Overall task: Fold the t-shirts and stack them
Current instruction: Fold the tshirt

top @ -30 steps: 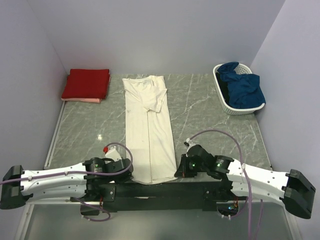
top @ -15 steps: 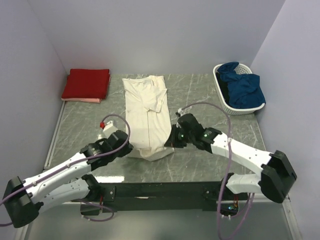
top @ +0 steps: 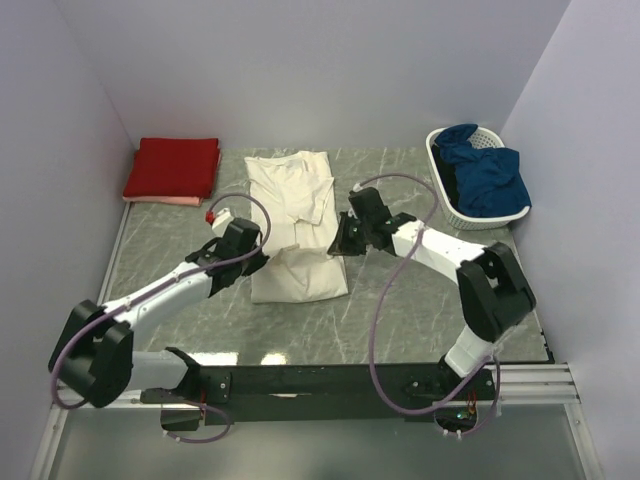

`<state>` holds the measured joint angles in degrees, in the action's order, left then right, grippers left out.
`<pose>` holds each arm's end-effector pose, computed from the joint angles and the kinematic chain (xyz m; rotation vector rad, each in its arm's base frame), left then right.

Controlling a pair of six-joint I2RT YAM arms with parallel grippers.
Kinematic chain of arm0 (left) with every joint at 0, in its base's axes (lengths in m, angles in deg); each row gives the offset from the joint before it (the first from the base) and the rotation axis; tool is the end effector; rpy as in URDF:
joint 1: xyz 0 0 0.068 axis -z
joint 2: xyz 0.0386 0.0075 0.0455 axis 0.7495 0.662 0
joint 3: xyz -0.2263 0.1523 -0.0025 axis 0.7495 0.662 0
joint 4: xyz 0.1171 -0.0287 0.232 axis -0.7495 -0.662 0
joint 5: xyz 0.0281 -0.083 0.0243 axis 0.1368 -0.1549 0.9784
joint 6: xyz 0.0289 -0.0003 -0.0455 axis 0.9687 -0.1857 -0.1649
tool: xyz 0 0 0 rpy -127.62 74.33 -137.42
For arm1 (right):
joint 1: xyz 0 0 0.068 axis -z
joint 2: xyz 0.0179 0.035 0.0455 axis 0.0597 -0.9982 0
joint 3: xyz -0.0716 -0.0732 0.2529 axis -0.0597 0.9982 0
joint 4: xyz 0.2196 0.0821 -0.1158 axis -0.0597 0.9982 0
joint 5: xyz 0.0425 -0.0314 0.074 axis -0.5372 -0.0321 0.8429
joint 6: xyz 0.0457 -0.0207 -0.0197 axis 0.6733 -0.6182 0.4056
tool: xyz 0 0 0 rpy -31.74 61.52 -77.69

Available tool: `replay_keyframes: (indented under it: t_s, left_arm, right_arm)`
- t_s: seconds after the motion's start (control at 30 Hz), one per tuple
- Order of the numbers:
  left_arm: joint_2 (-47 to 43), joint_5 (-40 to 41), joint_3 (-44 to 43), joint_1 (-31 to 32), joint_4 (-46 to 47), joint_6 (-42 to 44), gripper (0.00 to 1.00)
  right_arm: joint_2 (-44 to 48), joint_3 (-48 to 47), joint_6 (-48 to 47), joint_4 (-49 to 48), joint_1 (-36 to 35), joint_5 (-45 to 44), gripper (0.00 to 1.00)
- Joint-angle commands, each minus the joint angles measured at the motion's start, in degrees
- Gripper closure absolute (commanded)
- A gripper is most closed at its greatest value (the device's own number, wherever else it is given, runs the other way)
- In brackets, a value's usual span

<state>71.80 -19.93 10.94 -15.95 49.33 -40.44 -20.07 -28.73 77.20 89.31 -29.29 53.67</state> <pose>0.2194 -0.1278 0.2177 -0.7054 2.2559 -0.4563 0.2879 0.1942 0.2155 0.0214 2.5568 0.7985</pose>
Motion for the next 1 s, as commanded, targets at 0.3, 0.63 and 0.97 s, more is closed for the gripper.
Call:
replay_keyframes:
  t_s: [0.3,0.63,0.97]
  left_arm:
    - [13.71,-6.18,-9.84,-8.78,7.46,2.48,1.00]
    - [21.28,-8.64,-16.45,-11.77,7.20,3.10,1.00]
    - [26.64,-11.19,-21.36,-15.46,7.38,5.82,1.00]
  right_arm:
    - [-13.83,-15.42,-2.64,-0.81,6.34,3.15,1.00]
    - [-19.38,-24.47,-3.26,2.53,8.80,4.82,1.00]
    - [-23.15,-28.08,-3.61,3.94,11.00,5.53,1.00]
